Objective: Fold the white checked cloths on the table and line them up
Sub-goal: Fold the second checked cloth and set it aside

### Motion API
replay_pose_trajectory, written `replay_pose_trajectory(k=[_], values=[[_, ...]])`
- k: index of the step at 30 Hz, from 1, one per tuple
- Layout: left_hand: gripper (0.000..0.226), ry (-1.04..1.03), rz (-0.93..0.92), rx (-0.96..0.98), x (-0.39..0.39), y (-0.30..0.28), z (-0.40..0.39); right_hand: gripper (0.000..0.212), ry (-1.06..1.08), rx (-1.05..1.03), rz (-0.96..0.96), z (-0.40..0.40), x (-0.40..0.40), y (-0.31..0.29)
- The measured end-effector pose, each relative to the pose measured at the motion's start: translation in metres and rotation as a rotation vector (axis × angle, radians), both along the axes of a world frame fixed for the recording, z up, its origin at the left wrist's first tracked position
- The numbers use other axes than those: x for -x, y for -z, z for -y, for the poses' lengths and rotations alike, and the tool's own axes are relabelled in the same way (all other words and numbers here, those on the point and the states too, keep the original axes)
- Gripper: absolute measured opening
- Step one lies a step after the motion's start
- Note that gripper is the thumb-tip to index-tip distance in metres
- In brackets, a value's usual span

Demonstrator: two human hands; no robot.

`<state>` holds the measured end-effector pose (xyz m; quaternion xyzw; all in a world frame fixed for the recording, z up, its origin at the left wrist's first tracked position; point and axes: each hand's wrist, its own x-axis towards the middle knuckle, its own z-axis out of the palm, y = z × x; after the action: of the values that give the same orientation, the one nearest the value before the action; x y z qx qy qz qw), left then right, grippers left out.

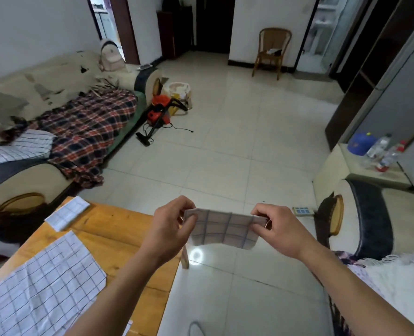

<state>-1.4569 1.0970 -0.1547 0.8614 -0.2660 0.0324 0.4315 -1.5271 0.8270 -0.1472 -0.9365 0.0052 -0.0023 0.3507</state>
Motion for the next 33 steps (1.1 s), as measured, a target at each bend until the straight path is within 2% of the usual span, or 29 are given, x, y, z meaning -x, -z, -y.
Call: replay_pose_trajectory(k=[5,14,18,24,30,33], values=[[0.015,0.021,0.060,-0.084,-0.084,0.000,0.031,0.011,-0.058,0.164,0.019,0.025,-0.086,-0.006],[0.016,0.006,0.088,-0.310,-0.202,0.007,0.079,0.012,-0.135,0.150,-0.045,0.079,-0.221,0.014],[0.014,-0.099,0.059,-0.363,-0.246,0.014,0.099,0.013,-0.263,0.144,-0.035,0.100,-0.301,0.023],[0.015,-0.363,-0.026,-0.379,-0.280,0.003,0.120,0.010,-0.478,0.252,-0.016,0.103,-0.407,0.014],[0.010,-0.628,-0.118,-0.317,-0.308,0.007,0.094,0.011,-0.720,0.238,-0.036,0.059,-0.491,0.009],[0.010,-0.691,-0.144,-0.288,-0.334,0.021,0.069,0.010,-0.780,0.268,-0.051,0.028,-0.526,0.013]])
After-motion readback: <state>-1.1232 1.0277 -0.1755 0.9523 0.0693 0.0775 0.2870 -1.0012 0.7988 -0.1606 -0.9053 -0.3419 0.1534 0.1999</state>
